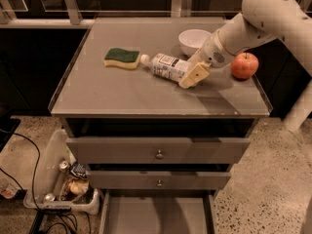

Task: Place blue plastic bottle into bottom drawer

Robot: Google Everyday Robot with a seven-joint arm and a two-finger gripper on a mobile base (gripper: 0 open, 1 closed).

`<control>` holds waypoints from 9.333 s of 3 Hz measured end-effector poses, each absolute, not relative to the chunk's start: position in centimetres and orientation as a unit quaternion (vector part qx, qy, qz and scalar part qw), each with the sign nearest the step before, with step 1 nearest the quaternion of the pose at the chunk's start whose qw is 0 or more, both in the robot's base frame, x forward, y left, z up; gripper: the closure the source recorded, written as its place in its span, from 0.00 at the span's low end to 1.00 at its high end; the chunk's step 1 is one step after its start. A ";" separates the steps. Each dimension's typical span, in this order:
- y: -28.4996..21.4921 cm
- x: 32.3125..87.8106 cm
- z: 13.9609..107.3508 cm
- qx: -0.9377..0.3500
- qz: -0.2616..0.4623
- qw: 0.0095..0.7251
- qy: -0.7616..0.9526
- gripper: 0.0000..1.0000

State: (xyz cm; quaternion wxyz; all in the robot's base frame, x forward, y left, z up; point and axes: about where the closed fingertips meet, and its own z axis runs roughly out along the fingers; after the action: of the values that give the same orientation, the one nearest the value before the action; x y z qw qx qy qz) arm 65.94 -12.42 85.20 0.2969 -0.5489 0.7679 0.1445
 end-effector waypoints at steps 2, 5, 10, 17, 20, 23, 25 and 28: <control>-12.4 65.9 85.2 -0.549 0.145 0.297 0.768 0.84; -13.0 60.1 85.9 -0.586 0.159 0.306 0.734 1.00; -21.8 40.4 77.4 -0.518 0.112 0.349 0.773 1.00; -18.0 41.0 52.3 -0.523 0.171 0.267 0.791 1.00; -14.2 39.3 32.1 -0.495 0.206 0.231 0.812 1.00; -14.2 40.8 27.9 -0.472 0.237 0.240 0.814 1.00; -15.9 43.0 22.0 -0.449 0.259 0.280 0.808 1.00; -16.5 44.1 16.0 -0.413 0.241 0.340 0.810 1.00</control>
Offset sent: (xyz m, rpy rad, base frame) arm 0.0000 0.0000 0.0000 0.0000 0.0001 0.0001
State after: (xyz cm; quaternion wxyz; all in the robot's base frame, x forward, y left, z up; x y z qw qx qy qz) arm 44.14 -16.52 16.02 0.3397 -0.4127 0.8099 0.2415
